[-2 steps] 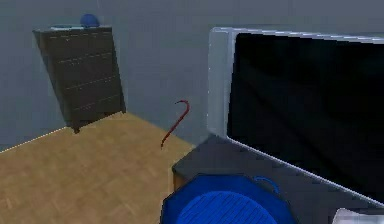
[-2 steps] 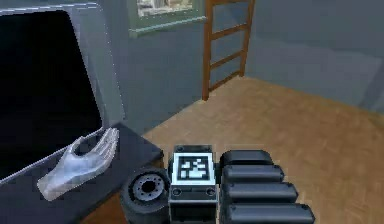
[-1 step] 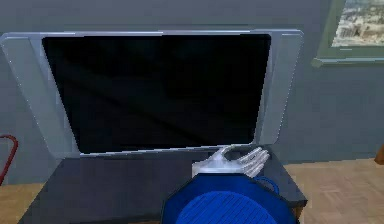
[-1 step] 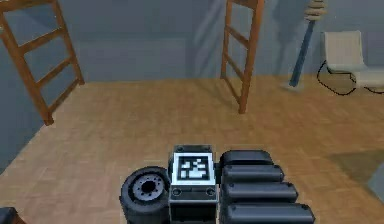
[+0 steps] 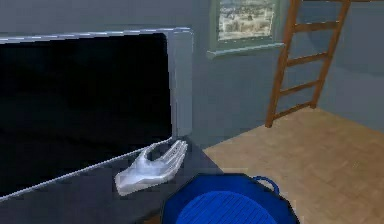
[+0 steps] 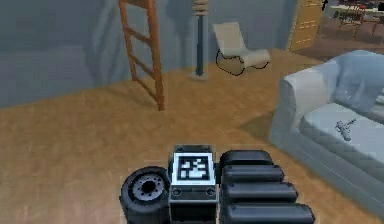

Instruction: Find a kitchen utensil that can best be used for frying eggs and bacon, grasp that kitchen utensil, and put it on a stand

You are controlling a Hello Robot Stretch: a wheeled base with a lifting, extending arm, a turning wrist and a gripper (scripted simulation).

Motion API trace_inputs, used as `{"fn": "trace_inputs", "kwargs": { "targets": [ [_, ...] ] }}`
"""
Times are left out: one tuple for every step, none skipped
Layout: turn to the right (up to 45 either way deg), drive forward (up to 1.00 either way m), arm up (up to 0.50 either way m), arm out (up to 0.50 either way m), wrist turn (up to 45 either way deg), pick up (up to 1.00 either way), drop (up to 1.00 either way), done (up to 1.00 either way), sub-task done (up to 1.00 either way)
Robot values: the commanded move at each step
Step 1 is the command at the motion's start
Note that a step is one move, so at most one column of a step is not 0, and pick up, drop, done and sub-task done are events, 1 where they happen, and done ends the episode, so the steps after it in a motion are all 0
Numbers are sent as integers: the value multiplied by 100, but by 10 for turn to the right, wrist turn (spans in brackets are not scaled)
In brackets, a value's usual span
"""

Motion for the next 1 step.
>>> {"fn": "trace_inputs", "kwargs": {
  "targets": [
    [-450,0,0,0,0,0,0,0,0]
  ]
}}
